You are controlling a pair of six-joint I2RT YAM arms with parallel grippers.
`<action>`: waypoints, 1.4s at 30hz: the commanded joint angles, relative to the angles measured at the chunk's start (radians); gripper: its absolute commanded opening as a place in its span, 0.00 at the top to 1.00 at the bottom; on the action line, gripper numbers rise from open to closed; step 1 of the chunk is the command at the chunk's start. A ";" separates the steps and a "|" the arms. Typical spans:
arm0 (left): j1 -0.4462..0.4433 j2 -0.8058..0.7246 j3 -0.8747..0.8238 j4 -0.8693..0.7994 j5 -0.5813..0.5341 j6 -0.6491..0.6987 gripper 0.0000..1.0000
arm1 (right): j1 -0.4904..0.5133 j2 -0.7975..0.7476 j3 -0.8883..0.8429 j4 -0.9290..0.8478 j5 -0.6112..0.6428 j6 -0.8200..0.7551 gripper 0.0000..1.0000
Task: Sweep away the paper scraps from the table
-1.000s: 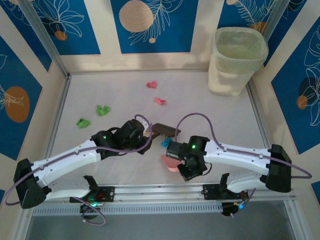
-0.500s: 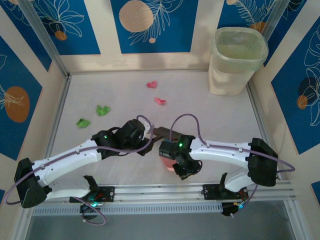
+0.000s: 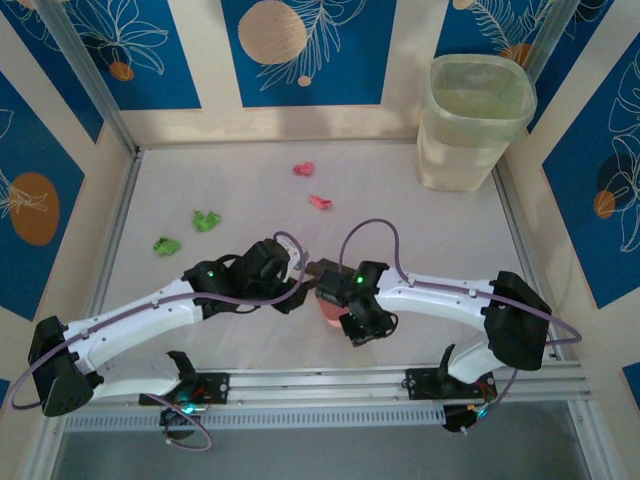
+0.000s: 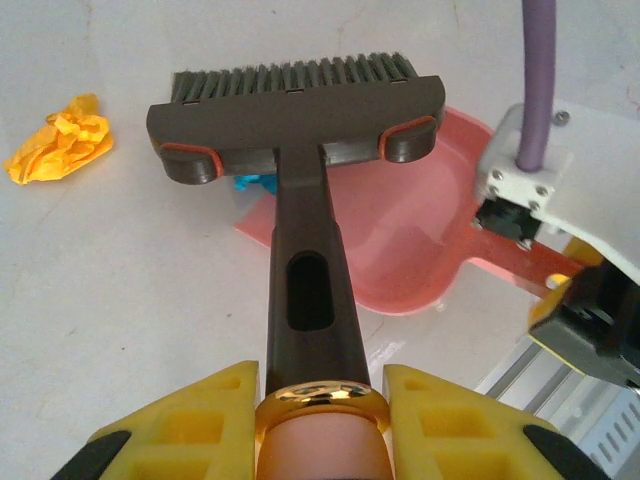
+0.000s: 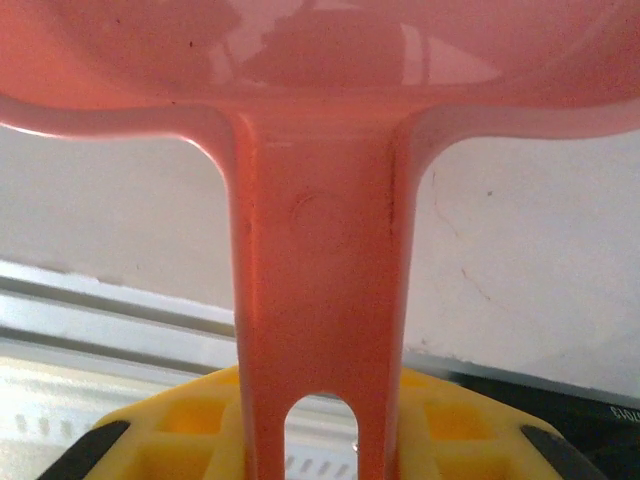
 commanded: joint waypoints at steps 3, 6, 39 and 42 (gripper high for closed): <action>-0.010 -0.035 0.006 0.020 0.037 -0.020 1.00 | -0.053 -0.017 -0.045 0.055 0.005 0.022 1.00; -0.009 -0.034 0.010 0.022 0.038 -0.029 1.00 | -0.072 -0.021 -0.060 0.081 0.000 0.021 1.00; -0.006 0.008 0.095 -0.092 0.001 -0.012 1.00 | -0.098 0.029 -0.063 0.124 0.024 -0.012 1.00; -0.007 0.018 0.102 -0.089 0.037 -0.008 1.00 | -0.103 0.026 -0.069 0.132 0.023 -0.011 1.00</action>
